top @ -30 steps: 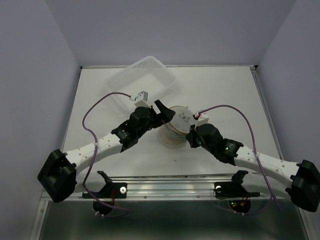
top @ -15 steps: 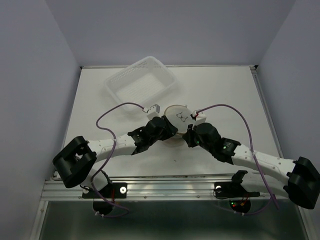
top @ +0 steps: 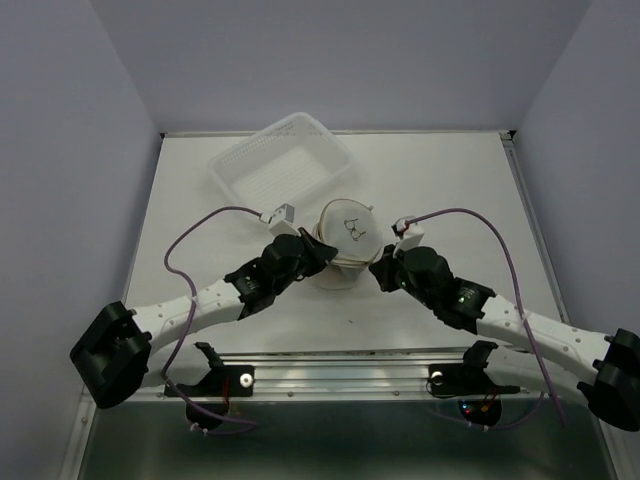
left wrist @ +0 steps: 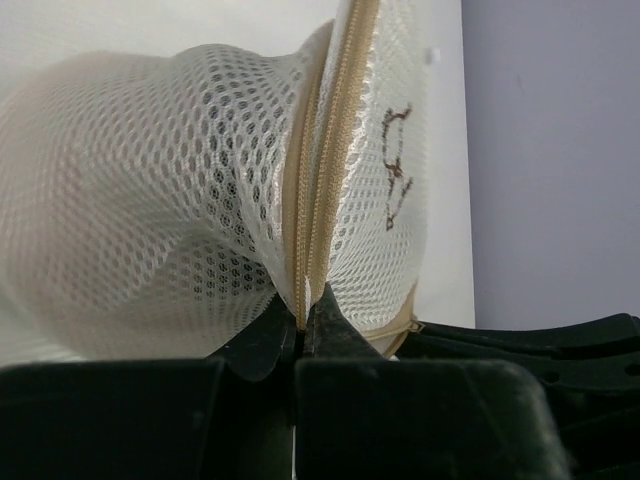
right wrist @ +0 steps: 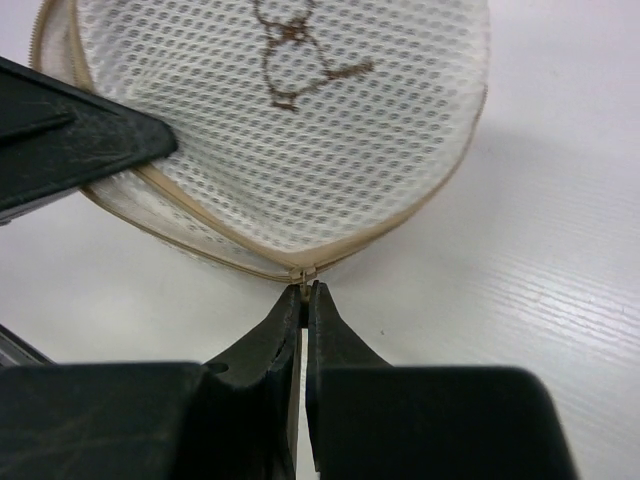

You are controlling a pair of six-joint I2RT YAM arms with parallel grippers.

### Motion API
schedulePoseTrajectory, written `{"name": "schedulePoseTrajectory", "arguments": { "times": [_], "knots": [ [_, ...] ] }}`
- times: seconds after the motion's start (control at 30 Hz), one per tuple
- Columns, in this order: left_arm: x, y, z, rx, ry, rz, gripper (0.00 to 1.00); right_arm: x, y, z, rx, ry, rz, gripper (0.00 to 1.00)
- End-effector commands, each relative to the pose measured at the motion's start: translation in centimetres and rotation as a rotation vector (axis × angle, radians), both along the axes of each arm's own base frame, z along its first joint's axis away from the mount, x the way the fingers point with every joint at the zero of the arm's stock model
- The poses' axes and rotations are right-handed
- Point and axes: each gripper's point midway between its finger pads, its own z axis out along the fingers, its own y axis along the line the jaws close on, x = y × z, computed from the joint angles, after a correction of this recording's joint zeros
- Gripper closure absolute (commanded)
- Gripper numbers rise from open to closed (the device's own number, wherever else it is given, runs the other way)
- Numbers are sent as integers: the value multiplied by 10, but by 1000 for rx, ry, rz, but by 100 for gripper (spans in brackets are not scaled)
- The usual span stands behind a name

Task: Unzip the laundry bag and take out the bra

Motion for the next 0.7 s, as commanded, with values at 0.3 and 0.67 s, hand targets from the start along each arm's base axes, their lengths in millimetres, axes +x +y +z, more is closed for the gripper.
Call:
{"name": "schedulePoseTrajectory", "arguments": {
  "times": [0.3, 0.67],
  "knots": [
    [27, 83, -26, 126, -47, 130, 100, 3, -16, 22, 0, -63, -49, 99],
    [71, 26, 24, 68, -119, 26, 5, 5, 5, 9, 32, -11, -8, 99]
  ]
}}
